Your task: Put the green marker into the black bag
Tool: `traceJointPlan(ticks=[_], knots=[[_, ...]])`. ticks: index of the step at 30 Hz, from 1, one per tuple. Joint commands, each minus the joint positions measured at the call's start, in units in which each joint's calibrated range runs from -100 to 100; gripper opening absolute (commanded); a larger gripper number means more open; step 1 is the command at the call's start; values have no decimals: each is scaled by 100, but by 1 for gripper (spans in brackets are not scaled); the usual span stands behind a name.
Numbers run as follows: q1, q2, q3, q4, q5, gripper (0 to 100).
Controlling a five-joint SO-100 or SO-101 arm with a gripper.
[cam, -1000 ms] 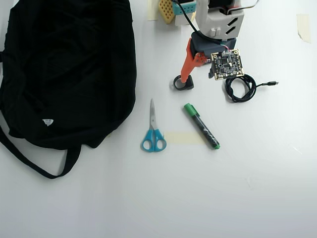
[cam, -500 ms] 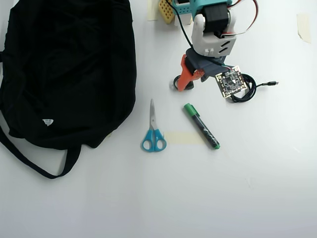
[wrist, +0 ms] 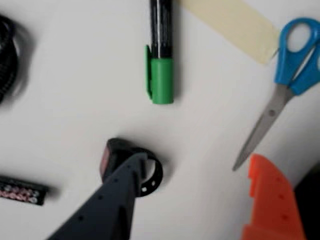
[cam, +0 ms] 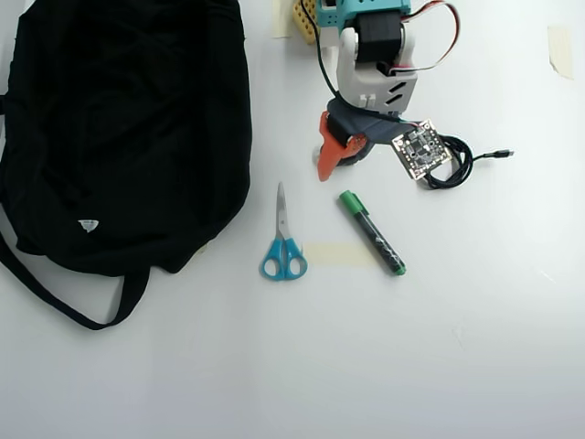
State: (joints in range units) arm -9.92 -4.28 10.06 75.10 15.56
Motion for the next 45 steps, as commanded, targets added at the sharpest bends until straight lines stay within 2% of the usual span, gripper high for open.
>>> traceJointPlan(ticks=[1,5,10,20,31,37,45], knots=[[-78,-21,-117,-85,117,27],[-25,-21,-126,-94,285,26],[-18,-12,-135,-206,516,19],[296,884,-665,-447,437,18],[244,1639,-1941,-68,-612,18],[162,1830,-2129,423,-842,18],[-100,1855,-2192,759,-853,18]])
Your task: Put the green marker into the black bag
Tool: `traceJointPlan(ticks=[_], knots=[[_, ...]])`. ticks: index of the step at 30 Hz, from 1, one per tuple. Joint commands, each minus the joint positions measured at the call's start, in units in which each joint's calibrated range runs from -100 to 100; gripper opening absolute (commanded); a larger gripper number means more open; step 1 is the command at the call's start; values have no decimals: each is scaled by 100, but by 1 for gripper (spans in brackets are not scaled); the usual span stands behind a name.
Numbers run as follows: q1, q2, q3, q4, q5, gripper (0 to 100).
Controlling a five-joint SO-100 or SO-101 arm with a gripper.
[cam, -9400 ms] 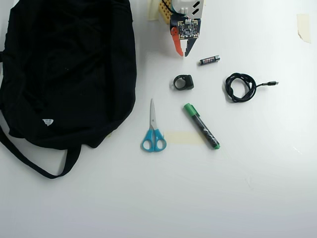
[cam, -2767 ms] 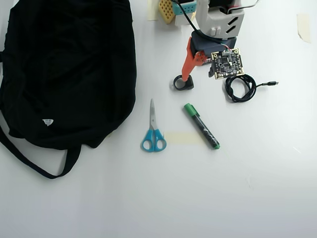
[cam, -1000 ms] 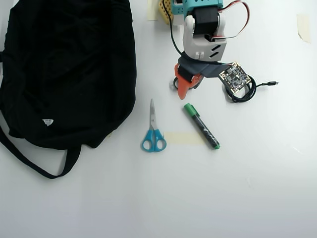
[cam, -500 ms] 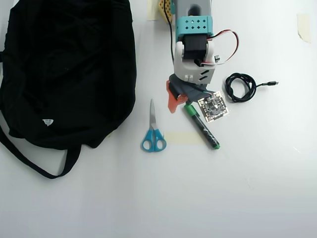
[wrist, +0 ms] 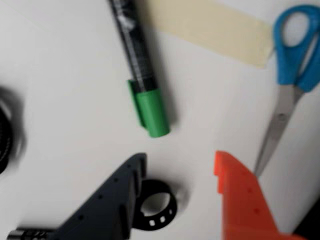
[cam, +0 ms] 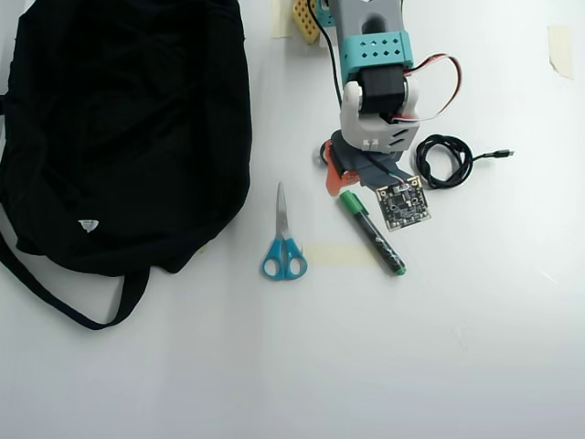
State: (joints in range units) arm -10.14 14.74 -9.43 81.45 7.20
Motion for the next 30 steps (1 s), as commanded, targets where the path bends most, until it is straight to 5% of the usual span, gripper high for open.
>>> traceJointPlan(ticks=[1,30], knots=[[-93,-46,-234,158,-18,17],[-273,966,-1150,115,533,24]])
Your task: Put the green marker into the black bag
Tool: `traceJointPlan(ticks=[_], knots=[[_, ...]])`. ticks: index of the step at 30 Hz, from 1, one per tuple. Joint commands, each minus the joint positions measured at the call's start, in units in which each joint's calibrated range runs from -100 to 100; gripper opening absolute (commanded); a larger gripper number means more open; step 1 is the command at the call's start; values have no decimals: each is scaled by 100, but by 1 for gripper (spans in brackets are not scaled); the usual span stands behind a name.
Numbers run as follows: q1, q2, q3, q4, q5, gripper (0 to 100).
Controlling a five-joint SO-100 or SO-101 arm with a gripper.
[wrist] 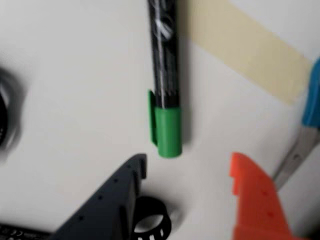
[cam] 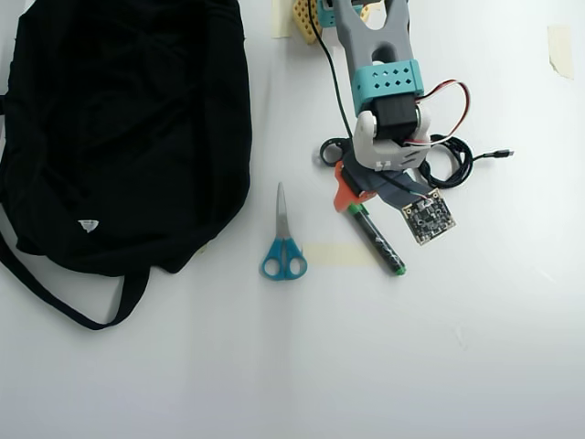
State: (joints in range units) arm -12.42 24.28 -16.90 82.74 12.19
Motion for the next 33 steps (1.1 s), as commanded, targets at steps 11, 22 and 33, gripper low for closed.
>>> traceJointPlan(ticks=[11,22,33], knots=[[-269,808,-1544,29,-81,24],[-508,999,-1598,-5,-369,24],[-411,1356,-1598,-453,-369,24]])
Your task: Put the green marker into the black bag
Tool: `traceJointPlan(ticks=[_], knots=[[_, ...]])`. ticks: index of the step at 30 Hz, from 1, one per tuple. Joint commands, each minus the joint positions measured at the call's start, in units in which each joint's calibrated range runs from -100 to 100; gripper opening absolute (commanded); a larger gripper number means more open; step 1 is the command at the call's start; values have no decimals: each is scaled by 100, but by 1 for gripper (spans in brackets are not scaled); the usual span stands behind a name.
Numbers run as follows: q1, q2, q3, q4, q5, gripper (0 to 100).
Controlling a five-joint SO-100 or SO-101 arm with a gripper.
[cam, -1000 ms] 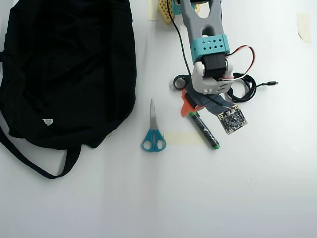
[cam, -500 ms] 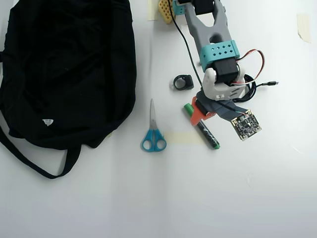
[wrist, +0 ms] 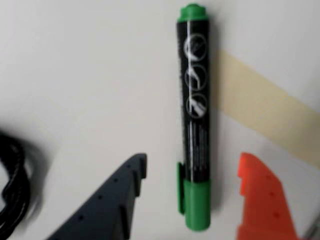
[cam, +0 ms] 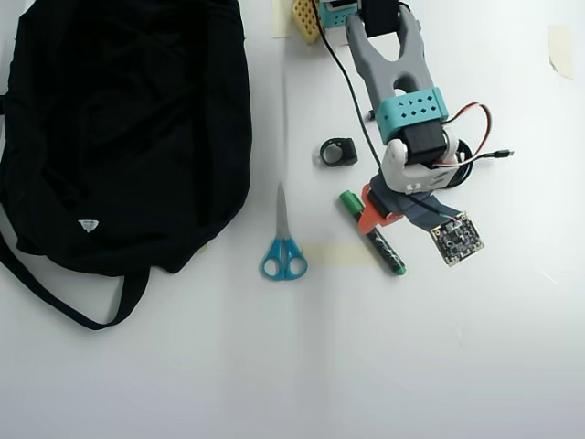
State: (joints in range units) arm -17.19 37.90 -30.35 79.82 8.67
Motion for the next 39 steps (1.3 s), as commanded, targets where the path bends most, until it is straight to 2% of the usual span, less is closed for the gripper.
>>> traceJointPlan(ticks=[1,39], knots=[[66,27,-263,-161,-17,24],[156,608,-236,-557,-17,24]])
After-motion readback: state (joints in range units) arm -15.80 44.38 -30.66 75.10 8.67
